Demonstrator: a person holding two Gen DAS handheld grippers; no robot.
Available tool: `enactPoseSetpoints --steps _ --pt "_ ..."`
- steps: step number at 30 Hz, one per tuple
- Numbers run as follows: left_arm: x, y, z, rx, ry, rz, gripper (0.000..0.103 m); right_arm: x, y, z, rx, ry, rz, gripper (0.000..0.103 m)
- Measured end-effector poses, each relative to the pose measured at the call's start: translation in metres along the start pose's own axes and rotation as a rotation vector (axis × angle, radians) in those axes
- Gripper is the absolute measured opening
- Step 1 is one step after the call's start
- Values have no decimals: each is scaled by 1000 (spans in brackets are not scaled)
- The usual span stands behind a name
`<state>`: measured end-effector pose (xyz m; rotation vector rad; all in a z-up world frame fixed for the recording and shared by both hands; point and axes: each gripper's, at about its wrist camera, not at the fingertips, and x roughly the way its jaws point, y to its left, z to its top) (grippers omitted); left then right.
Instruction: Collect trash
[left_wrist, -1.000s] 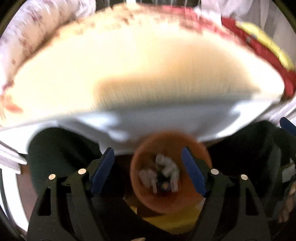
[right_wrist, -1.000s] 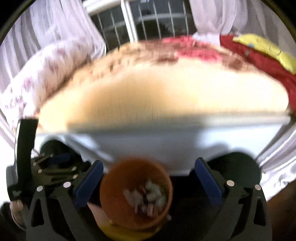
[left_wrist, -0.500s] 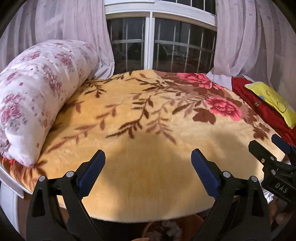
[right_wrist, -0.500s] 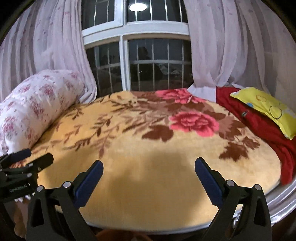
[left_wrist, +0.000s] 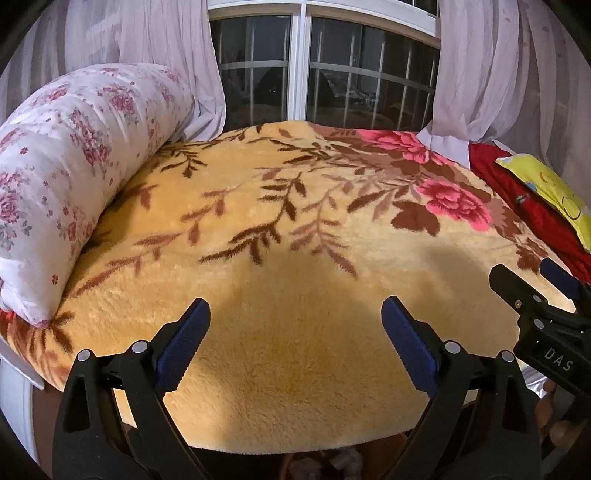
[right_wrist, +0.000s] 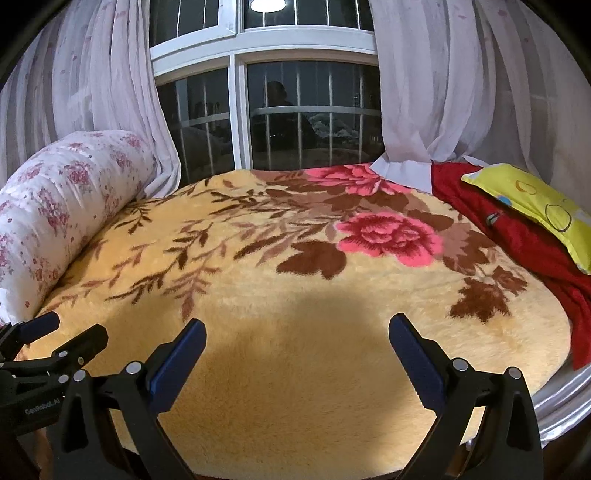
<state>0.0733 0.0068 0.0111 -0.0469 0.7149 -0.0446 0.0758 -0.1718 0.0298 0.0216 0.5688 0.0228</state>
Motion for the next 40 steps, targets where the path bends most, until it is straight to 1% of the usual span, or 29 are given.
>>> enactPoseSetpoints --steps 10,19,26,29,32,34,36,40 --pt "-3 0 0 -3 -8 6 91 0 0 -1 0 -1 2 98" --pt "0 2 -1 -24 3 14 91 -1 3 -3 -3 11 7 98" --pt "-6 -2 -2 -2 -62 39 91 0 4 -4 -3 15 7 98" --pt "-9 -6 -2 17 -75 50 91 0 4 -4 -3 17 6 98" --pt "-11 -7 -1 12 -81 67 92 2 2 -6 2 19 5 98" --pt "-10 -6 -1 10 -77 81 92 2 1 -6 9 15 -3 98" --pt "-7 -6 0 18 -56 65 92 2 -2 -5 15 12 -9 98" --pt "-1 -4 -2 14 -34 69 92 4 -5 -2 26 10 -15 98"
